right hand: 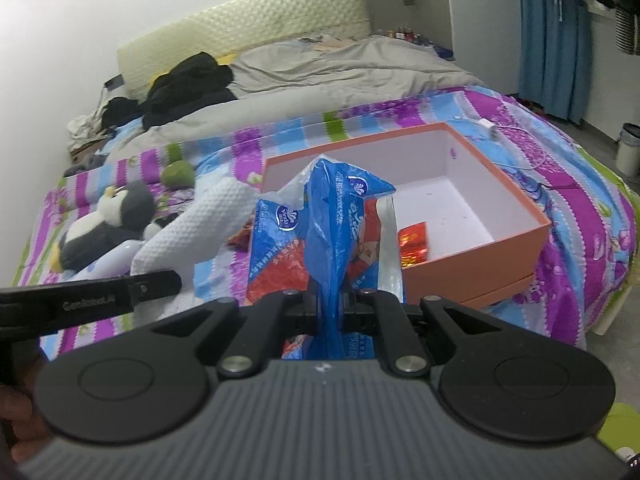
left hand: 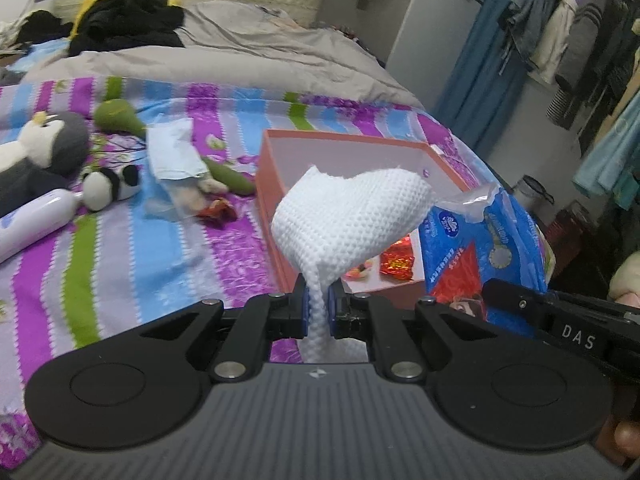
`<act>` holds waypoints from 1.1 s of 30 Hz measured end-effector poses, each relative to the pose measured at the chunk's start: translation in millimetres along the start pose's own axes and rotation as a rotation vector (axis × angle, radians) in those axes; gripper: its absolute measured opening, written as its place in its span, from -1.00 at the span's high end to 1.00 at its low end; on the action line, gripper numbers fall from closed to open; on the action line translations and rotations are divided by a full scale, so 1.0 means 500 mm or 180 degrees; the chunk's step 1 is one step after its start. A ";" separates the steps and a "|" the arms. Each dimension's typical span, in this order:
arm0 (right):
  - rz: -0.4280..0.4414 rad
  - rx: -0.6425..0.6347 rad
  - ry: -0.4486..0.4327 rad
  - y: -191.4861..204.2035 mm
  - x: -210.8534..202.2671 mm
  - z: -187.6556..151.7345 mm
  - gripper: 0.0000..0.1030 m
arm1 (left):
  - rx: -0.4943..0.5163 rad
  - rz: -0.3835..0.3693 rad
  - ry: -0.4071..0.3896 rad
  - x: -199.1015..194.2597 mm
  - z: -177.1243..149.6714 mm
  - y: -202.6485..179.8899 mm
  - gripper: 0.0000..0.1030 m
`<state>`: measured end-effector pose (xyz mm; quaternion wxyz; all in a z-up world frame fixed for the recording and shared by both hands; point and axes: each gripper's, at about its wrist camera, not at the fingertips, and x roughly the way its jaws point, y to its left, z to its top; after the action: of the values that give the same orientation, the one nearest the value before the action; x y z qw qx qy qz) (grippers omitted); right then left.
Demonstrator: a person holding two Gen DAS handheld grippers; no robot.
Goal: Organize soft objects
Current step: 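Carry the white cloth with the left tool while the right tool carries the wipes pack into the box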
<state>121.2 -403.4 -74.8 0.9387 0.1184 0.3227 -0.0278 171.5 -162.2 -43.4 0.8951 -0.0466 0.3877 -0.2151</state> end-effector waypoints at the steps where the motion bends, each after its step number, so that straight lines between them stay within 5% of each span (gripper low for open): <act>1: -0.0013 0.0015 0.0006 -0.009 0.007 0.005 0.79 | 0.0011 -0.0018 0.0024 0.014 0.007 -0.006 0.79; 18: -0.0051 0.0154 0.0202 -0.108 0.196 0.108 0.79 | 0.0177 -0.0041 0.0353 0.264 0.143 -0.049 0.78; 33: -0.0042 0.0412 0.0503 -0.173 0.348 0.112 0.74 | 0.0320 0.0051 0.0654 0.441 0.181 -0.044 0.72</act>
<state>281.2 -496.4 -156.1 0.9005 0.1785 0.3940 -0.0453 362.6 -282.4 -123.6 0.8536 0.0238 0.4665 -0.2307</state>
